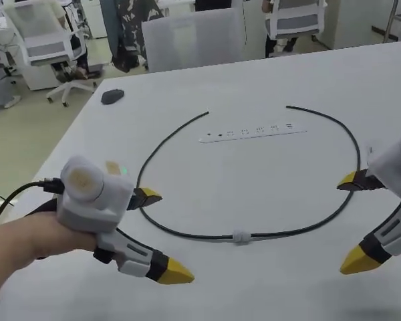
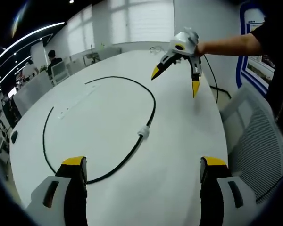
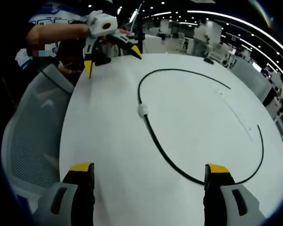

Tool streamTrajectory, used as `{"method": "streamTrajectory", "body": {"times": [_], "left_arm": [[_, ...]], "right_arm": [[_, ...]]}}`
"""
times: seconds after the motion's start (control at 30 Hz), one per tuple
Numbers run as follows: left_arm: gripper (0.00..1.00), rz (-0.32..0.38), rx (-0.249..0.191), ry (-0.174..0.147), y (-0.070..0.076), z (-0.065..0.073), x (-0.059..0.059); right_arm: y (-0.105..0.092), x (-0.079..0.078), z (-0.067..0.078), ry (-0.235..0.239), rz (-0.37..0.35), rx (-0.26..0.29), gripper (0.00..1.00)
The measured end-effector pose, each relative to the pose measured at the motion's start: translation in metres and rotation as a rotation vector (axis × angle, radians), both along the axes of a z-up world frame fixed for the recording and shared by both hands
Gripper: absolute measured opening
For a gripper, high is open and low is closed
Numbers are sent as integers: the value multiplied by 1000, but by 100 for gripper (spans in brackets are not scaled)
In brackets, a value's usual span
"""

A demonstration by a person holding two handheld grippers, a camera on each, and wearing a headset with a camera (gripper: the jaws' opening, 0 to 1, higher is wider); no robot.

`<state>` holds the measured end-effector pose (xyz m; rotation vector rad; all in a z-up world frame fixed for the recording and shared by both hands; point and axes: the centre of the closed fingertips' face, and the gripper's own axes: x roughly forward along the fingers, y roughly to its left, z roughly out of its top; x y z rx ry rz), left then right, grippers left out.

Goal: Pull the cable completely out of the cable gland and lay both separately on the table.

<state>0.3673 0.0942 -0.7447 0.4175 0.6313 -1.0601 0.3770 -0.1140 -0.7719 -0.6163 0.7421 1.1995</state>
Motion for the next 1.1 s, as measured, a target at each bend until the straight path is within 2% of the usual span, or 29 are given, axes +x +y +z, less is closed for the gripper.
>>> {"method": "streamTrajectory", "body": {"times": [0.03, 0.07, 0.17, 0.23, 0.27, 0.3, 0.37, 0.43, 0.5, 0.6, 0.7, 0.83, 1.03, 1.1], "left_arm": [[100, 5, -13, 26, -2, -3, -2], [100, 5, -12, 38, -2, -6, -3], [100, 6, -2, 54, -2, -15, -5], [100, 31, -33, 75, -5, -17, -5], [100, 43, -65, 81, -10, -14, -6], [100, 34, -69, 77, -11, -14, -7], [100, 27, -94, 37, -14, -13, -8], [100, 38, -103, 57, -14, -16, -10], [100, 71, -91, 98, -10, -22, -11], [100, 78, -114, 86, -11, -20, -9], [100, 87, -141, 80, -13, -18, -9], [100, 86, -159, 68, -15, -16, -8], [100, 110, -186, 80, -18, -17, -12], [100, 102, -172, 47, -16, -18, -12]], "right_arm": [[5, 1, -2, -1, 9, 6, 96], [8, 2, -4, 0, 14, 9, 94], [21, 6, -7, 2, 27, 37, 87], [33, 11, -9, 6, 25, 76, 81], [37, 11, -11, 5, 31, 89, 77], [41, 10, -12, -1, 59, 98, 72], [51, 10, -13, -12, 82, 128, 58], [62, 11, -19, 5, 81, 144, 58], [71, 11, -25, 23, 88, 149, 56], [83, 14, -32, 6, 106, 148, 46], [94, 16, -38, 1, 119, 149, 45], [104, 17, -46, -8, 148, 144, 36], [115, 24, -53, -12, 168, 138, 30], [118, 25, -50, -10, 163, 149, 28]]}}
